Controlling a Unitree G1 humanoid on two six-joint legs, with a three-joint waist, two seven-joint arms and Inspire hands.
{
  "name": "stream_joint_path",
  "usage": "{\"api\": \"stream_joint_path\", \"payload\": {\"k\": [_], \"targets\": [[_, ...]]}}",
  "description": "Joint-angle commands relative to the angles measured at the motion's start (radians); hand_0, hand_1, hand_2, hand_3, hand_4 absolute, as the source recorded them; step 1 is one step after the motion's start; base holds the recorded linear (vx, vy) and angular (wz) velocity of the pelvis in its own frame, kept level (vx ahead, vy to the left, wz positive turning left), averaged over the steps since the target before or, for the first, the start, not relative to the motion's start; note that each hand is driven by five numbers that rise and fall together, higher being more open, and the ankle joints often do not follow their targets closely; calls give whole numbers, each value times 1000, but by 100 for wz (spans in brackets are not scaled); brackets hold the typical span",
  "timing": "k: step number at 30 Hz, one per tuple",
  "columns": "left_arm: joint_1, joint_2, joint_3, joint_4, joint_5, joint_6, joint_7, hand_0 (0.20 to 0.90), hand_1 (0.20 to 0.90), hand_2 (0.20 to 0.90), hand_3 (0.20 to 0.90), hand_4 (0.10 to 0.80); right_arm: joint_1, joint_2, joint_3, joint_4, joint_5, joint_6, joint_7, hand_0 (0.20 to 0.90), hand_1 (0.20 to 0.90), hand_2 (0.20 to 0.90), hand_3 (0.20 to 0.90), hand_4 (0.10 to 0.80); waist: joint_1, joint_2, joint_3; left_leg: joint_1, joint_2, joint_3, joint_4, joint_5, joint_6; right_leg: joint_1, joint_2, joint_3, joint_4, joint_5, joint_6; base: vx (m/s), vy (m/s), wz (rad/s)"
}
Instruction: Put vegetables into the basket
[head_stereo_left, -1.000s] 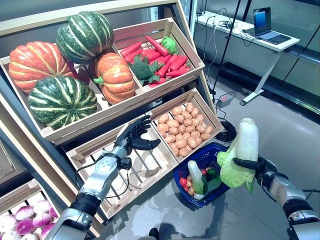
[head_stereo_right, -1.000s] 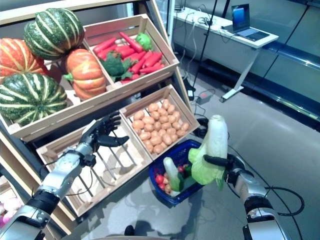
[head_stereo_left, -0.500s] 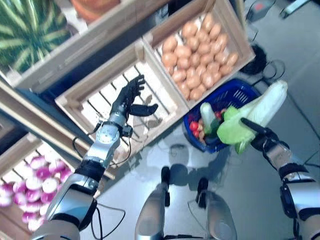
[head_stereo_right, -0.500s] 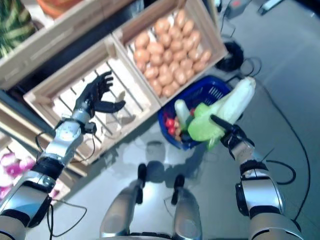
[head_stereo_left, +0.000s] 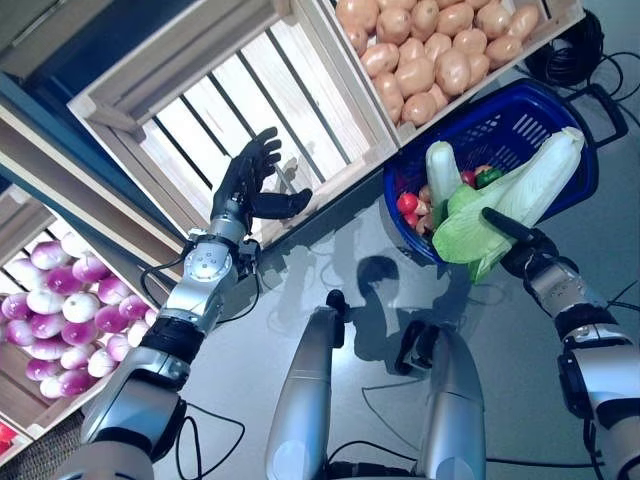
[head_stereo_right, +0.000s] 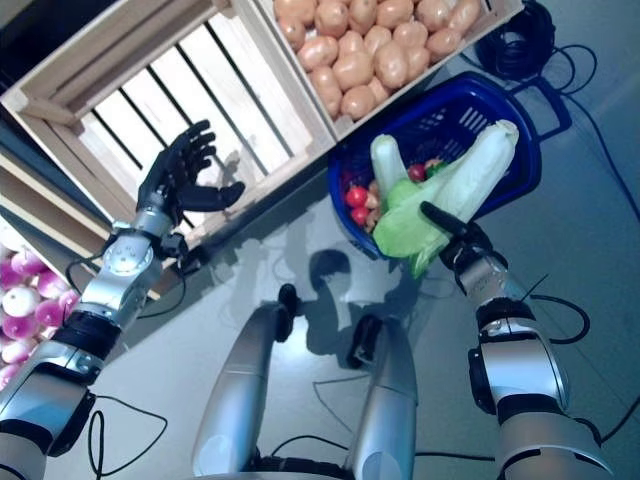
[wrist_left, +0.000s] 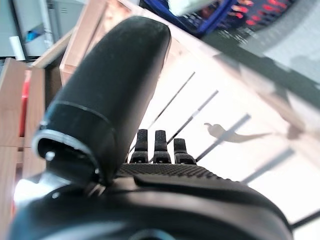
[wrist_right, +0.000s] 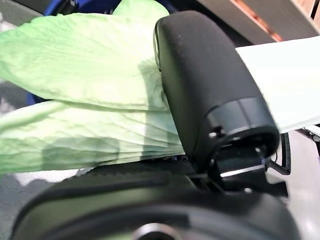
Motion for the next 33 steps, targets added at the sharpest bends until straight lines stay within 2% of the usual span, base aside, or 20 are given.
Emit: {"api": "stream_joint_path", "payload": {"k": [1, 5, 6, 7, 11, 14, 17, 26, 33], "targets": [[-34, 6, 125, -145, -63, -141, 24, 900, 900, 900, 900, 800, -108, -78, -4, -98, 46, -120, -26, 300, 300, 300, 300, 400, 2, 38, -5, 41, 18, 37, 70, -104, 61, 2, 3, 17, 14, 87, -12, -60, -49, 1], [-12, -4, 129, -182, -70, -145, 9, 900, 900, 900, 900, 800, -135, -86, -13, -126, 69, -152, -43, 300, 300, 300, 300, 400, 5, 41, -5, -29, 23, 35, 156, -125, 68, -58, 1, 18, 91, 64, -16, -44, -45, 0], [-10, -2, 125, -184, -71, -147, 7, 900, 900, 900, 900, 800, -139, -90, -15, -128, 54, -158, -57, 676, 676, 676, 676, 651, 6, 40, -5, -35, 24, 35, 163, -127, 69, -63, -1, 16, 97, 63, -15, -30, -48, 5], [-10, 0, 120, -192, -63, -144, 11, 900, 900, 900, 900, 800, -148, -97, -18, -126, 28, -178, -79, 900, 900, 900, 900, 800, 8, 39, -5, -46, 25, 31, 175, -128, 69, -71, -2, 12, 106, 63, -12, -23, -50, 4], [-2, 18, 112, -195, -68, -140, 30, 900, 900, 900, 900, 800, -166, -113, -13, -150, 23, -210, -119, 900, 900, 900, 900, 800, 16, 33, -5, -60, 23, 20, 196, -123, 69, -78, -4, 4, 117, 70, -8, -6, -29, 3], [17, 31, 114, -198, -87, -141, 24, 900, 900, 900, 900, 800, -153, -112, -23, -178, 24, -200, -121, 900, 900, 900, 900, 800, 19, 27, -5, -52, 26, 15, 201, -119, 63, -63, -5, -3, 108, 79, -4, 0, 0, 0], [35, 35, 119, -198, -96, -148, 12, 900, 900, 900, 900, 800, -135, -112, -17, -180, -11, -160, -96, 900, 900, 900, 900, 800, 23, 21, -5, -32, 31, 12, 198, -112, 57, -38, -8, -10, 94, 89, -2, 15, 4, 1], [66, 43, 125, -216, -105, -158, 3, 900, 900, 900, 900, 800, -102, -99, -14, -180, -11, -157, -31, 900, 900, 900, 900, 800, 28, 7, -9, 74, 45, 13, 143, -92, 40, 74, -6, -14, 34, 103, 1, 51, 26, 2], [100, 41, 137, -217, -103, -146, -19, 900, 900, 900, 900, 800, -89, -93, -21, -182, -28, -143, -28, 900, 900, 900, 900, 800, 30, 1, -31, 145, 43, 20, 69, -73, 29, 134, -1, -11, -24, 126, 9, 61, 32, 1]]}}
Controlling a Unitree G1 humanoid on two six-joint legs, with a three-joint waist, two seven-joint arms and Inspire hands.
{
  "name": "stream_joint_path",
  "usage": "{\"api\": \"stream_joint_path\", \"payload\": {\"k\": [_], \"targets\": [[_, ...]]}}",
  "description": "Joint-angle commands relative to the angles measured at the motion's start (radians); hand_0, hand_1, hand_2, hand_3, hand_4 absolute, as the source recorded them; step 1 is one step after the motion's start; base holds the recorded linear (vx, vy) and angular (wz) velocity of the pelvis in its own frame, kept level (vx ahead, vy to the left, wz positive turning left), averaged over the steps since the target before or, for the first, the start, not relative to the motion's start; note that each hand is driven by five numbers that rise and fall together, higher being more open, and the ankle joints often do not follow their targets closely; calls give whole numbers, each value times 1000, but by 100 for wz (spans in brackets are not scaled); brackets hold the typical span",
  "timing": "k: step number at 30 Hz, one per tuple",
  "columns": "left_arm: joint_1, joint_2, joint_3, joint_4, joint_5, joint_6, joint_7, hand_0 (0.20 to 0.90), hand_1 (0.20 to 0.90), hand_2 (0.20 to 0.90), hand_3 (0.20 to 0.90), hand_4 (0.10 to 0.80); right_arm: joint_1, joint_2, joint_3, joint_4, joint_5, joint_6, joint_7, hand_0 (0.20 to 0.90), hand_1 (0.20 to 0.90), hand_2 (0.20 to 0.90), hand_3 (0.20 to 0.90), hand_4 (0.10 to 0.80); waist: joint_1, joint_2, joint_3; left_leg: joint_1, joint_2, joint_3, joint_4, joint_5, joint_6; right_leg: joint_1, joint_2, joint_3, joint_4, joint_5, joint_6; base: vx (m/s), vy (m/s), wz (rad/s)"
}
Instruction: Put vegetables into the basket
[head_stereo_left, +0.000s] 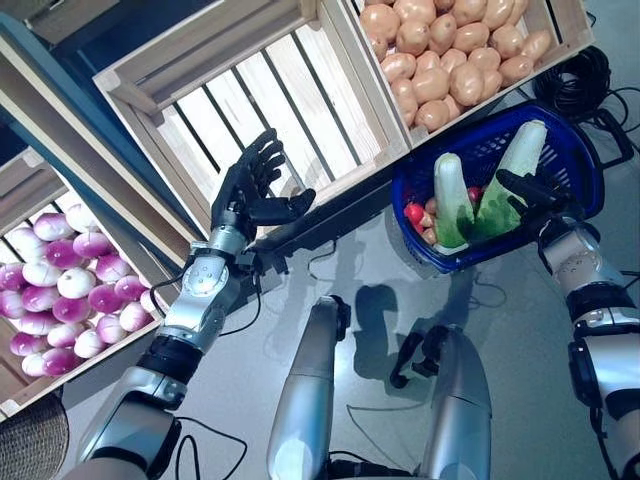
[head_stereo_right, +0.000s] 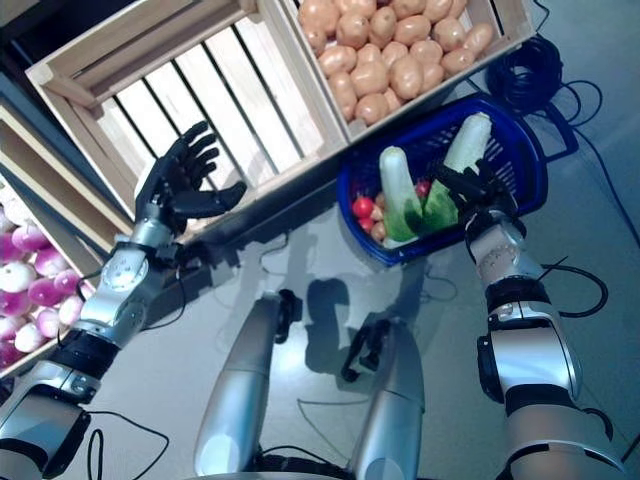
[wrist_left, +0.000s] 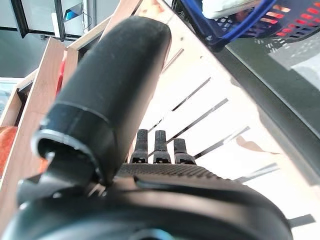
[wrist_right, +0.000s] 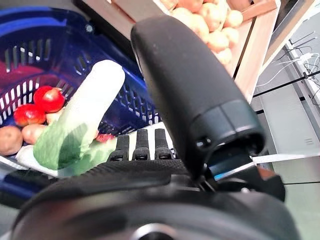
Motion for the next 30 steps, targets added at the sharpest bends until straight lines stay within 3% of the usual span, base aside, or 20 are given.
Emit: {"api": "stream_joint_path", "payload": {"k": [1, 9, 10, 17, 23, 25, 30], "targets": [[-13, 38, 108, -110, -8, -120, -13, 900, 900, 900, 900, 800, -23, -46, -22, -72, -28, -68, 44, 900, 900, 900, 900, 800, -8, -7, -32, 131, 13, 47, -42, -20, 45, 75, 1, 30, -109, 186, 21, 41, 54, 4], [36, 22, 98, -83, 11, -95, -46, 900, 900, 900, 900, 800, 94, 7, -19, -95, -13, -71, 50, 900, 900, 900, 900, 800, 5, -37, -117, 313, -8, 50, -262, 20, 33, 246, 2, 14, -298, 236, 48, 80, 41, 3], [40, 19, 96, -82, 17, -90, -47, 900, 900, 900, 900, 800, 110, 19, -23, -101, -13, -79, 48, 900, 900, 900, 900, 800, 6, -38, -124, 321, -5, 56, -291, 51, 38, 255, 1, 3, -325, 262, 37, 69, 18, -4], [93, -56, 32, 10, 160, -63, 12, 900, 900, 900, 900, 800, 298, 196, 18, -218, -78, -153, 4, 900, 900, 900, 900, 800, -8, -63, -211, 545, -6, 66, -553, 118, 29, 496, 30, -19, -634, 343, 60, 93, 20, -9], [227, -125, 14, 113, 227, -50, 6, 900, 900, 900, 900, 800, 490, 280, 38, -289, -98, -184, 78, 900, 900, 900, 900, 800, -26, -66, -311, 746, -15, 87, -825, 201, 22, 699, 77, -14, -969, 447, 93, 93, 27, -12], [307, -177, 9, 195, 259, -61, -25, 900, 900, 900, 900, 800, 583, 320, 38, -310, -109, -213, 132, 900, 900, 900, 900, 800, -34, -67, -370, 827, -10, 103, -942, 230, 19, 782, 98, -9, -1108, 497, 104, 164, 35, 3], [387, -240, 12, 310, 300, -85, -53, 900, 900, 900, 900, 800, 687, 375, 57, -346, -125, -225, 175, 900, 900, 900, 900, 800, -49, -72, -412, 901, -4, 124, -1047, 253, 18, 838, 108, 2, -1213, 546, 119, 57, 17, -2]]}}
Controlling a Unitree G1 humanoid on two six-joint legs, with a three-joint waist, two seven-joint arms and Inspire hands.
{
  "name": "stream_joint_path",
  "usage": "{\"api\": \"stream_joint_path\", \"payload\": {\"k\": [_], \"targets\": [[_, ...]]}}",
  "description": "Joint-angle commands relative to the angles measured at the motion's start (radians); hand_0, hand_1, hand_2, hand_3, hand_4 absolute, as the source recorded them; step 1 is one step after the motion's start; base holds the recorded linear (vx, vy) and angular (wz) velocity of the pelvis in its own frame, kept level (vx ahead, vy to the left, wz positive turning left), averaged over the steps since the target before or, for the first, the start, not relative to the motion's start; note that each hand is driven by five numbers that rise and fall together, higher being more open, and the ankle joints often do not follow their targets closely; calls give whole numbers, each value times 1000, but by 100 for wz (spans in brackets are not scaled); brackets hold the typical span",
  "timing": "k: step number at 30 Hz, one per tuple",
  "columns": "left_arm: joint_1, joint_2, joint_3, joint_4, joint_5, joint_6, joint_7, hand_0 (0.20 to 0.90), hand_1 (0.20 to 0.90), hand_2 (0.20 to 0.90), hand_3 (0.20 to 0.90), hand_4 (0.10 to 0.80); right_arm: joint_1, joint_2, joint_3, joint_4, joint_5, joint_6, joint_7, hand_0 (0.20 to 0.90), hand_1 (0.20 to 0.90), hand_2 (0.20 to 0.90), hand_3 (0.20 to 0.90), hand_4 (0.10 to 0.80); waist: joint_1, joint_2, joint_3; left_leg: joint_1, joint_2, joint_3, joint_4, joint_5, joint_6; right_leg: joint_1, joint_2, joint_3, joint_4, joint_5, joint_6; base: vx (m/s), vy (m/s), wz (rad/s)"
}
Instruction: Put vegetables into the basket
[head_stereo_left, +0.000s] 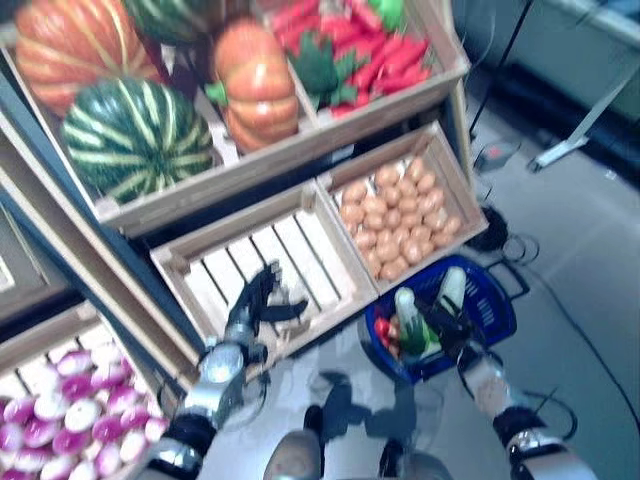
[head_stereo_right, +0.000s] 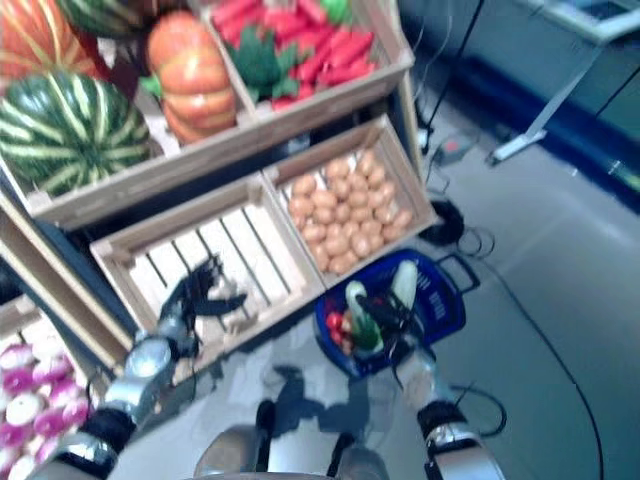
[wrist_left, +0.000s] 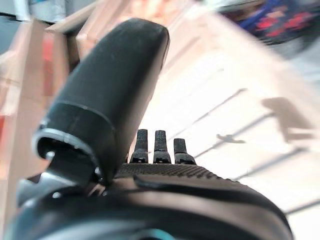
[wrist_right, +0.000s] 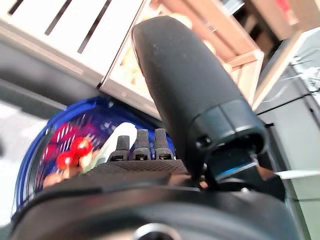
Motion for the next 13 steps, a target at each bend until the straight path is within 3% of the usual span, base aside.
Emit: {"api": "stream_joint_path", "payload": {"k": [1, 13], "targets": [[-2, -51, 13, 22, 69, -105, -15, 900, 900, 900, 900, 800, 39, 0, 18, -113, -38, -100, 106, 900, 900, 900, 900, 800, -11, 22, -99, 55, 18, 25, -76, 36, -38, -13, -8, 39, -116, 204, -29, 37, 22, -8], [77, -153, 69, 265, 73, -142, -79, 900, 900, 900, 900, 800, 222, 108, 64, 27, -107, -66, 120, 900, 900, 900, 900, 800, -52, 17, -120, 99, 14, 30, -133, 37, -20, 18, 7, 65, -146, 204, -26, 10, 1, -3]]}}
